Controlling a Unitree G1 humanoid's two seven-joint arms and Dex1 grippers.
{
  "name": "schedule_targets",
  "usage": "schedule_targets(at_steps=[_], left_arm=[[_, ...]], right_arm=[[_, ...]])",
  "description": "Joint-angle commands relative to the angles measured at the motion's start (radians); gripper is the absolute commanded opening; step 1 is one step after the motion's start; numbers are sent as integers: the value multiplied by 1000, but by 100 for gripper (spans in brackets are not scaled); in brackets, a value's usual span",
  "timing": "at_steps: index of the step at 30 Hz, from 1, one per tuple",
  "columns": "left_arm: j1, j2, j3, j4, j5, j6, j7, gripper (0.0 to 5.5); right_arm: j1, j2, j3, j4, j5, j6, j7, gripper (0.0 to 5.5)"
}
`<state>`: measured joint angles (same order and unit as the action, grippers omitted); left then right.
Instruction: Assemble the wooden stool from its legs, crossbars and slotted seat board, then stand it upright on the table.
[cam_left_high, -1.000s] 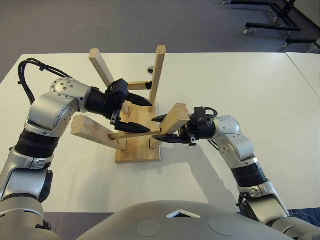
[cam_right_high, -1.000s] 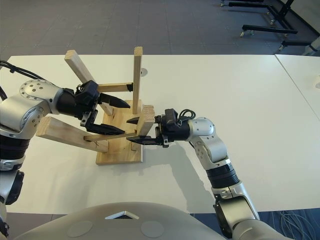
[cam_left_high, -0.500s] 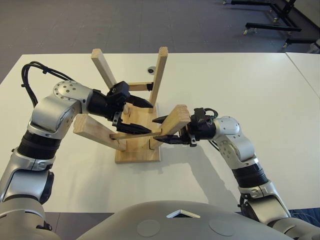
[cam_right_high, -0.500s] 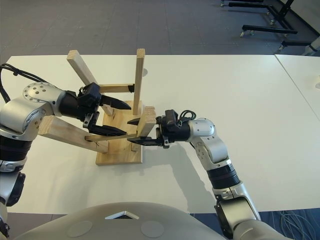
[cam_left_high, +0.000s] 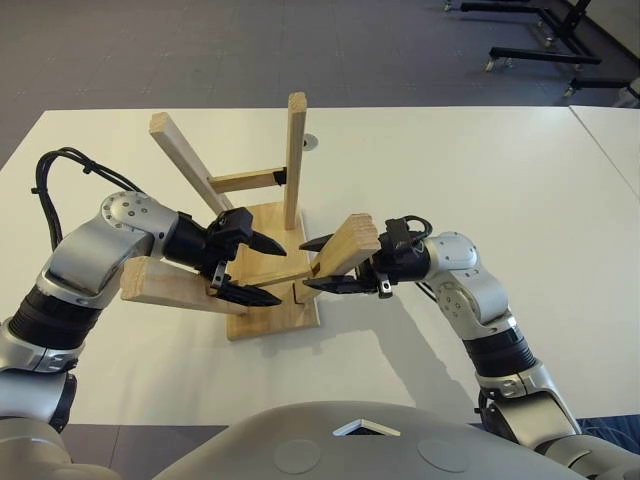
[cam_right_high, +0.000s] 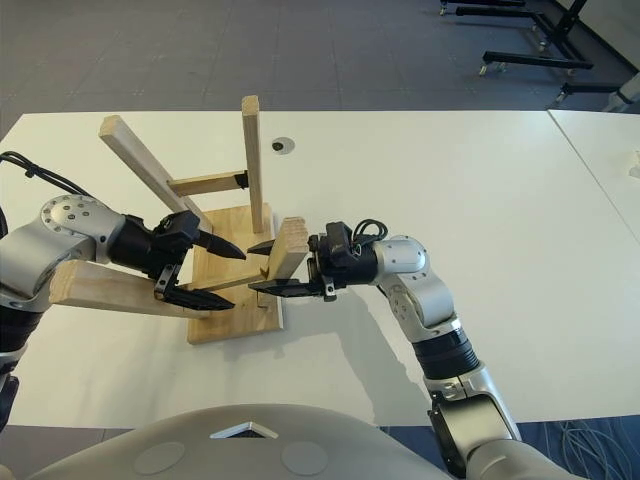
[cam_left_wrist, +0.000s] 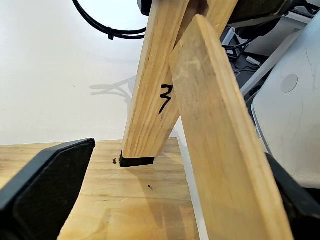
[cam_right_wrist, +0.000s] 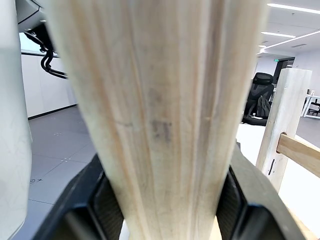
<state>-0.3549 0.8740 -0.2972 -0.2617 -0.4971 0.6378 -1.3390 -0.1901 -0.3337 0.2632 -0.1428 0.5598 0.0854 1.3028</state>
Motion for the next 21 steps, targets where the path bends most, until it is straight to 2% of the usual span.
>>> schedule_targets(at_steps=[1,7,11,13,21], left_arm=[[72,-3,14,2,9,15,41,449],[-5,-105,214,-79,-299,122,63,449],[-28,-125,277,-79,-381,156,101,449],[-15,-113,281,-81,-373,159,115,449],[79,-43,156,-68,-151,67,117,449]], right_arm=[[-26,-1,-9,-31,21,6,9,206],[-24,-4,-10,-28,21,8,9,206],[-25,-1,-9,-23,19,5,10,206],[-21,-4,-9,-26,20,6,12,206],[-8,-13,-6,-51,28,20,15,206]])
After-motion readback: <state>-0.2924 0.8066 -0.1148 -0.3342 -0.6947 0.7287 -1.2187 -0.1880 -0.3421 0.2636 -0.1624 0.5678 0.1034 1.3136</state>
